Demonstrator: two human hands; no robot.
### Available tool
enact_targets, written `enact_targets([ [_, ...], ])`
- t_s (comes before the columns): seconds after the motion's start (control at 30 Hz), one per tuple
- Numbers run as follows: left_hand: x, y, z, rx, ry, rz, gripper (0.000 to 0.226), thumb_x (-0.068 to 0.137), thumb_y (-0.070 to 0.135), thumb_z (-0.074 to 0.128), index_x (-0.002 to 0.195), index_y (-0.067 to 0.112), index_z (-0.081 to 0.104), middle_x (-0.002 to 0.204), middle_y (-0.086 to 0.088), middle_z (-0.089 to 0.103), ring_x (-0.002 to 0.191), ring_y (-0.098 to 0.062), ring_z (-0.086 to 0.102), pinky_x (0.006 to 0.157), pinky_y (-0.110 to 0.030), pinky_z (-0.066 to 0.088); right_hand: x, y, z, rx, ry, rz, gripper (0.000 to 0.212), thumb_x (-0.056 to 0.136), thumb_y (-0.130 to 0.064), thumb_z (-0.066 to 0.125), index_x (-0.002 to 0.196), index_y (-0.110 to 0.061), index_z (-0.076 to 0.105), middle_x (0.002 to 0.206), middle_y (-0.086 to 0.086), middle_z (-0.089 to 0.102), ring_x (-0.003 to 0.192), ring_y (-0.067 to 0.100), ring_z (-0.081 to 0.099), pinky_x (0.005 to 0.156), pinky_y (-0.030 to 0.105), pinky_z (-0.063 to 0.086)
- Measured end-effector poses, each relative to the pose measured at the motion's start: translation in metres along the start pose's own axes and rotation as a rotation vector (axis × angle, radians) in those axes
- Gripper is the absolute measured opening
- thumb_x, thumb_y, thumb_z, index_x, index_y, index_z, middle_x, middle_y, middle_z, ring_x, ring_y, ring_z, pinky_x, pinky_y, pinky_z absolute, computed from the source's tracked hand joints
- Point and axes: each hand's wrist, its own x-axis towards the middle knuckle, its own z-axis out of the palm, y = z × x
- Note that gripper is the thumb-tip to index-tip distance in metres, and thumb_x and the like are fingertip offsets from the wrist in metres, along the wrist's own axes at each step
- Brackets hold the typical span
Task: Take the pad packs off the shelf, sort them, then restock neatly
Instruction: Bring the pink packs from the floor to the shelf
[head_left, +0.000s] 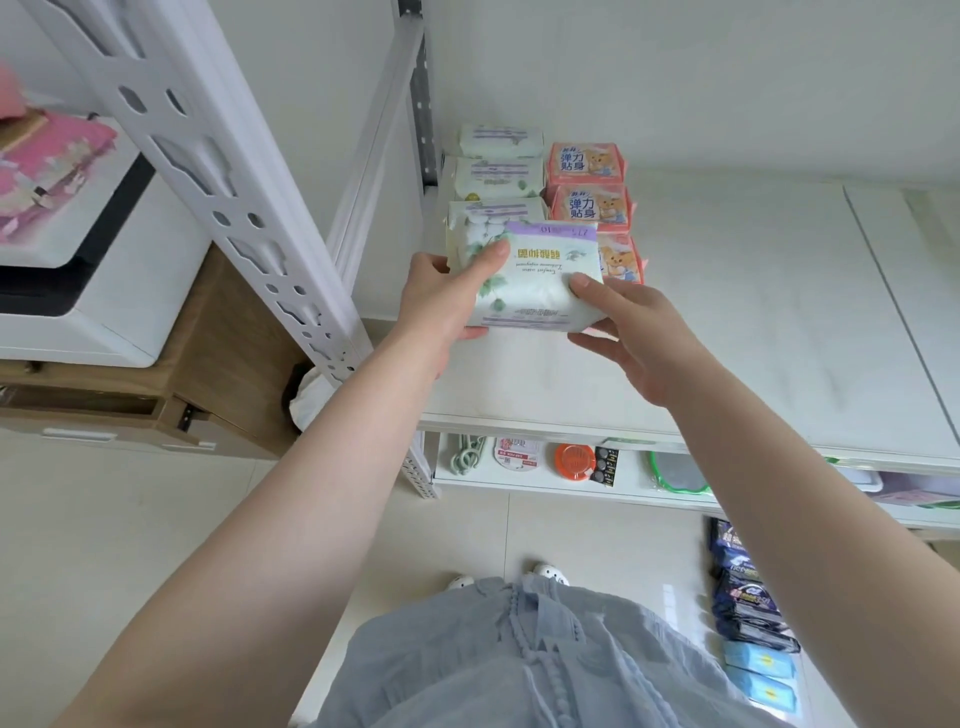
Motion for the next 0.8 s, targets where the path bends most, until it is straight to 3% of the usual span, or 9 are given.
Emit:
enact_targets([
  [0.1, -0.004, 0.014, 0.001, -0.024, -0.017, 0.033, 0.059, 0.074, 0.052, 0.074, 0.112, 0.016, 0.046, 0.108, 0.006, 0.058, 0.099, -0.011, 0.064, 0.075, -0.034, 0.060, -0.004, -0.008, -0.001, 0.084, -0.020, -0.093, 0.019, 0.092, -0.022, 0.062, 0.107, -0.011, 0.064, 0.108, 0.008, 0.066, 0.100, 0.019, 0.064, 0.088, 0.028, 0.056],
  [0.2, -0.007, 0.015, 0.000, -0.057, -0.066, 0.063, 0.059, 0.077, 0.050, 0.072, 0.117, 0.014, 0.049, 0.112, 0.003, 0.064, 0.098, -0.012, 0.067, 0.078, -0.034, 0.060, -0.008, -0.013, -0.003, 0.083, 0.005, -0.169, 0.025, 0.090, -0.017, 0.064, 0.115, -0.015, 0.063, 0.105, 0.003, 0.071, 0.096, 0.015, 0.068, 0.090, 0.029, 0.055],
  [0.37, -0.005, 0.007, -0.006, -0.134, -0.204, 0.112, 0.051, 0.081, 0.036, 0.072, 0.123, 0.012, 0.057, 0.118, -0.002, 0.067, 0.110, -0.017, 0.064, 0.094, -0.041, 0.053, -0.013, -0.019, -0.009, 0.084, 0.058, -0.194, 0.024, 0.087, -0.016, 0.067, 0.111, -0.019, 0.064, 0.099, -0.002, 0.074, 0.090, 0.013, 0.069, 0.090, 0.031, 0.056],
  [0.5, -0.005, 0.001, -0.007, -0.061, -0.302, 0.227, 0.075, 0.072, 0.020, 0.080, 0.138, 0.026, 0.045, 0.132, 0.005, 0.058, 0.115, -0.011, 0.060, 0.091, -0.032, 0.053, -0.014, -0.020, -0.011, 0.105, 0.112, -0.120, 0.034, 0.086, -0.029, 0.069, 0.117, -0.016, 0.063, 0.101, 0.006, 0.070, 0.087, 0.022, 0.069, 0.084, 0.037, 0.059],
  [0.63, -0.007, 0.004, 0.000, -0.059, -0.160, 0.304, 0.053, 0.077, 0.021, 0.078, 0.123, 0.024, 0.052, 0.112, 0.005, 0.067, 0.094, -0.004, 0.065, 0.077, -0.023, 0.051, -0.016, -0.018, -0.006, 0.256, -0.030, 0.057, 0.037, 0.094, -0.036, 0.056, 0.126, -0.017, 0.056, 0.107, 0.013, 0.071, 0.088, 0.032, 0.071, 0.077, 0.037, 0.060],
  [0.8, -0.013, -0.005, 0.027, -0.200, -0.060, 0.231, 0.061, 0.077, 0.019, 0.078, 0.122, 0.016, 0.037, 0.118, -0.003, 0.062, 0.103, -0.013, 0.065, 0.080, -0.030, 0.057, -0.016, 0.000, 0.015, 0.449, -0.070, 0.188, 0.055, 0.091, -0.033, 0.062, 0.137, -0.007, 0.043, 0.120, 0.025, 0.064, 0.091, 0.036, 0.069, 0.074, 0.039, 0.060],
])
